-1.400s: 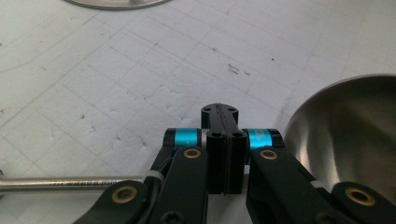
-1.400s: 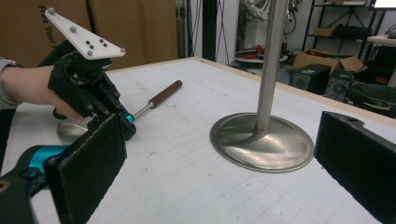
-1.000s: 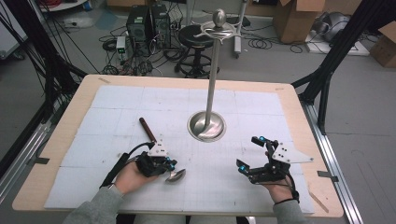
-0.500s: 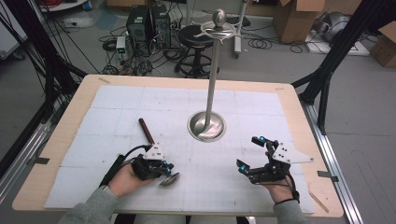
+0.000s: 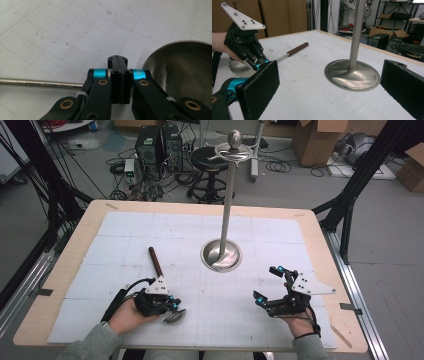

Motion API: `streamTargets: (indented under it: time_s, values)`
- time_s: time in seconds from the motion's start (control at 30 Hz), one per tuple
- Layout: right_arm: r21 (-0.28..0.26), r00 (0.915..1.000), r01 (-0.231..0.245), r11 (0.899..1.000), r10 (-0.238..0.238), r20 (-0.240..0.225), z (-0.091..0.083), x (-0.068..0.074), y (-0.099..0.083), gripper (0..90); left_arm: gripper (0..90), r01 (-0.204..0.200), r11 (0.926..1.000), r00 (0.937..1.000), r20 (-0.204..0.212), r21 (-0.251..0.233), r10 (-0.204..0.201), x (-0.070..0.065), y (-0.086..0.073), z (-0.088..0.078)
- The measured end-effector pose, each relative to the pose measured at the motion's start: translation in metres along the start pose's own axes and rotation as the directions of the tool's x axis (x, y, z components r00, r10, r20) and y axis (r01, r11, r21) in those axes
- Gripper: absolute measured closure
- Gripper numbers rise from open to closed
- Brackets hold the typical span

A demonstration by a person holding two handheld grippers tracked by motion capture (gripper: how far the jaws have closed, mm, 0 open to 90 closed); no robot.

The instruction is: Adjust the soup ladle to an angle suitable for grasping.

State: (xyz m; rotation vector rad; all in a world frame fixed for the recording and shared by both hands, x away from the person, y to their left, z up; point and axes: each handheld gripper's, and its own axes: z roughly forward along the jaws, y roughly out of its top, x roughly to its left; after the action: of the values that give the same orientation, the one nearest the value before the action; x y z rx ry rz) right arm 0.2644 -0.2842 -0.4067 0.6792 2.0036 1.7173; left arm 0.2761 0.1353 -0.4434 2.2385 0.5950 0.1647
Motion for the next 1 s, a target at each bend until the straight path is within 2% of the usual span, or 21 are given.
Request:
streamTargets:
  time_s: [0.17,0.5,0.6,0.7,1.0]
  values:
    - [-0.002,1.0,-0.003,1.0,0.003,-0.002,0.0,0.0,0.0,1.3,89.9,-0.028,0.9995,0.9996,-0.006,0.014,0.028,-0.001,-0.007,-0.009]
    - [0.003,1.0,-0.003,1.0,0.003,-0.001,0.0,0.0,0.0,1.3,89.8,-0.02,0.9996,0.9997,0.015,0.021,0.02,0.005,-0.024,-0.03]
    - [0.003,1.0,-0.003,1.0,0.003,-0.001,0.0,0.0,0.0,1.3,89.9,-0.037,0.9991,0.9993,0.011,0.023,0.036,0.007,-0.03,-0.036]
    - [0.002,1.0,-0.003,1.0,0.003,0.001,0.0,0.0,0.0,1.3,89.9,-0.032,0.9993,0.9994,0.015,0.02,0.031,0.008,-0.032,-0.038]
    - [0.003,1.0,-0.002,1.0,0.002,0.0,0.0,0.0,0.0,1.3,89.9,-0.051,0.9985,0.9986,0.017,0.022,0.051,0.01,-0.039,-0.047]
